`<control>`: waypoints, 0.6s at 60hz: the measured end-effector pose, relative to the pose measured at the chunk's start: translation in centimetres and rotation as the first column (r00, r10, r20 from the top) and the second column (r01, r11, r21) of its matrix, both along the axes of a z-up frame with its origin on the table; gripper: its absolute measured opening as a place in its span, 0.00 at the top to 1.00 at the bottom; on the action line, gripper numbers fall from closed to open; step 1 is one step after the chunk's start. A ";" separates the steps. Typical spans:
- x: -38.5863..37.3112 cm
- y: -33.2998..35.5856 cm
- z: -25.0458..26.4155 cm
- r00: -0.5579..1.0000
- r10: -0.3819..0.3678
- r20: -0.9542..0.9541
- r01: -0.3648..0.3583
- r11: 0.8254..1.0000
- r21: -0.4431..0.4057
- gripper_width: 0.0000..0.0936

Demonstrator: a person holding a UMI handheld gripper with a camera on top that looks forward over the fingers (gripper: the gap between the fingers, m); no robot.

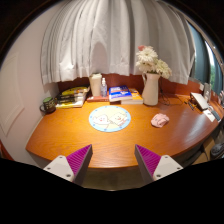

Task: Arrange mouse

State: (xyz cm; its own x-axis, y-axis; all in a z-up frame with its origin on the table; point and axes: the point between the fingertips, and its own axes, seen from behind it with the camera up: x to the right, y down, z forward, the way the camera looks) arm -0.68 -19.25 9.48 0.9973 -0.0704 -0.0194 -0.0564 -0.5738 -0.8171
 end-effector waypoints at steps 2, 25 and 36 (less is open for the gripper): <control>1.8 0.0 -1.2 1.000 -0.011 0.006 0.011 1.000 -0.014 0.08; 20.0 6.0 -8.4 0.996 -0.086 0.014 0.088 0.986 -0.142 0.10; 23.6 12.4 -9.7 0.999 -0.049 -0.007 0.047 0.985 -0.165 0.10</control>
